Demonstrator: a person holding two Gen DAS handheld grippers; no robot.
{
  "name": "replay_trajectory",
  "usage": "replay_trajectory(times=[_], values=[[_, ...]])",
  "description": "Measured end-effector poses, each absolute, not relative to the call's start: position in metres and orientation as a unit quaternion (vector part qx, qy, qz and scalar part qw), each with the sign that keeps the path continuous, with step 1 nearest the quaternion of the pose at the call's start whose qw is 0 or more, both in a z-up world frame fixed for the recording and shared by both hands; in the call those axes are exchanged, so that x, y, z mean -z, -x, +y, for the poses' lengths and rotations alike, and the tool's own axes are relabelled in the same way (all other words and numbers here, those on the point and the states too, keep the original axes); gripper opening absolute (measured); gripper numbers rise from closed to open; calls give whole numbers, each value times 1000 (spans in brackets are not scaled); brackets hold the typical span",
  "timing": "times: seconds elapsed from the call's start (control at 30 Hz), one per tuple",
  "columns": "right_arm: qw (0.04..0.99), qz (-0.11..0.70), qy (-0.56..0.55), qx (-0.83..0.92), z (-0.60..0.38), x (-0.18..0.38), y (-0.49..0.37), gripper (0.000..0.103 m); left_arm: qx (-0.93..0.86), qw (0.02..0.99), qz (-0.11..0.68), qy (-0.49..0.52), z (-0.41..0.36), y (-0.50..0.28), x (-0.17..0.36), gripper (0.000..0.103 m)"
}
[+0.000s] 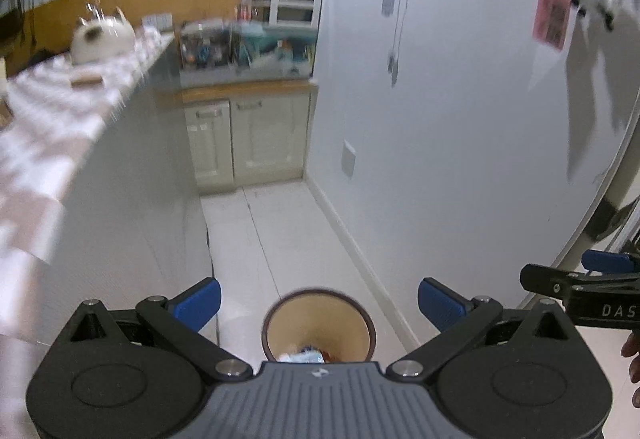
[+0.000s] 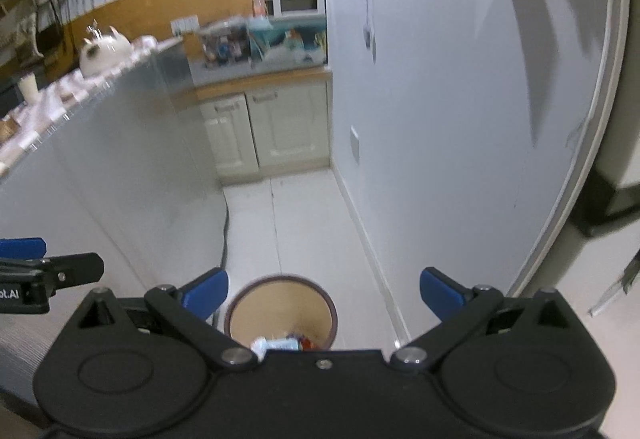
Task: Collect trash
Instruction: 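Withdraw both open tools from the wastebasket back toward the table, then grasp the brown cardboard piece with left tool while right tool grasps wooden block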
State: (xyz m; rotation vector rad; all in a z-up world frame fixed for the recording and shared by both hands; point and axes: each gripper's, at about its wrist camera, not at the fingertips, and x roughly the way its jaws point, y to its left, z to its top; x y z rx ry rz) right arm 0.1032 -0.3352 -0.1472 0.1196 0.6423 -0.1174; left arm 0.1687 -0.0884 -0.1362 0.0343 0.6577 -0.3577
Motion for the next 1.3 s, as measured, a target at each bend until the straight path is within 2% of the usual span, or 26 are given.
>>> replay_trajectory(times=[0.4, 0.77, 1.07, 1.3], values=[[972, 229, -48, 16, -291, 79, -80, 103, 152, 960, 236, -15, -35, -130, 55, 103], [980, 182, -52, -58, -225, 22, -95, 103, 115, 980, 159, -20, 42, -112, -16, 103], [981, 148, -71, -105, -178, -32, -136, 103, 77, 988, 129, -41, 109, -151, -72, 103], [982, 129, -54, -129, -142, -65, -182, 103, 21, 990, 140, -21, 167, -216, -78, 103]])
